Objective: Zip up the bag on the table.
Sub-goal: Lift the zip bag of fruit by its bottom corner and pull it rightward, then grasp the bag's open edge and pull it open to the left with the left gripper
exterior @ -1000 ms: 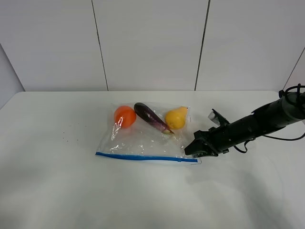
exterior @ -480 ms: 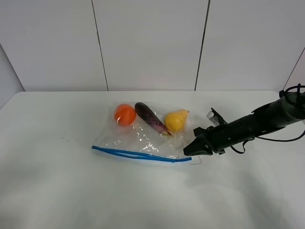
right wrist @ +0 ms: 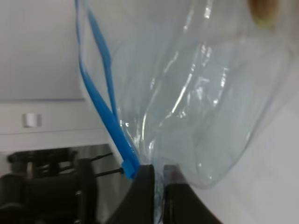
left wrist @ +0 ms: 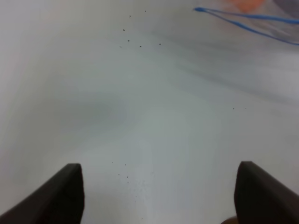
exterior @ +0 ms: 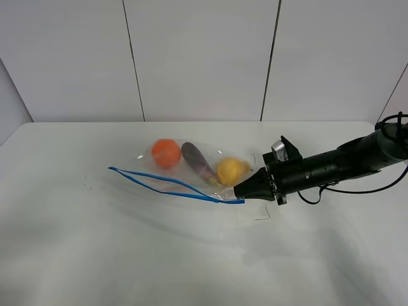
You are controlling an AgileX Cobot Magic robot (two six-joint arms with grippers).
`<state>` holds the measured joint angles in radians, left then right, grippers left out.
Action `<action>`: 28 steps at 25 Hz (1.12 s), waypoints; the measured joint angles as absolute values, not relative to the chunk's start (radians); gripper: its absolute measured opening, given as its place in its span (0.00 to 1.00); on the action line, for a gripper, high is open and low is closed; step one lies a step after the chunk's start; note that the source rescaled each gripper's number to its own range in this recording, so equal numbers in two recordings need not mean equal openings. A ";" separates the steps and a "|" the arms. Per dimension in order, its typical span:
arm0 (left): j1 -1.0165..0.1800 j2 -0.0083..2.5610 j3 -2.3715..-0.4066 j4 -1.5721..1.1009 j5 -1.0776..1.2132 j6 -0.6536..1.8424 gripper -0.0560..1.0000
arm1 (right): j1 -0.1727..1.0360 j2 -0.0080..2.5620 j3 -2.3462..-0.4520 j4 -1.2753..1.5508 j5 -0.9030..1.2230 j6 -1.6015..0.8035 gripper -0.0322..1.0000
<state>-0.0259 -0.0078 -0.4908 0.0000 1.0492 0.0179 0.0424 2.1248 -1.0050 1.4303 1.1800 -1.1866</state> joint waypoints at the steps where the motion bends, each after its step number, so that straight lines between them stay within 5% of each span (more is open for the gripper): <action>1: -0.026 -0.008 -0.491 0.000 1.049 0.018 0.95 | 0.042 2.125 -1.005 1.438 1.186 -1.187 0.03; 22: -0.026 -0.008 -0.492 0.000 1.048 0.016 0.95 | 0.042 2.125 -1.005 1.457 1.195 -1.187 0.03; 28: -0.026 0.149 -0.681 -0.063 0.986 0.000 0.95 | 0.042 2.125 -1.005 1.464 1.195 -1.187 0.03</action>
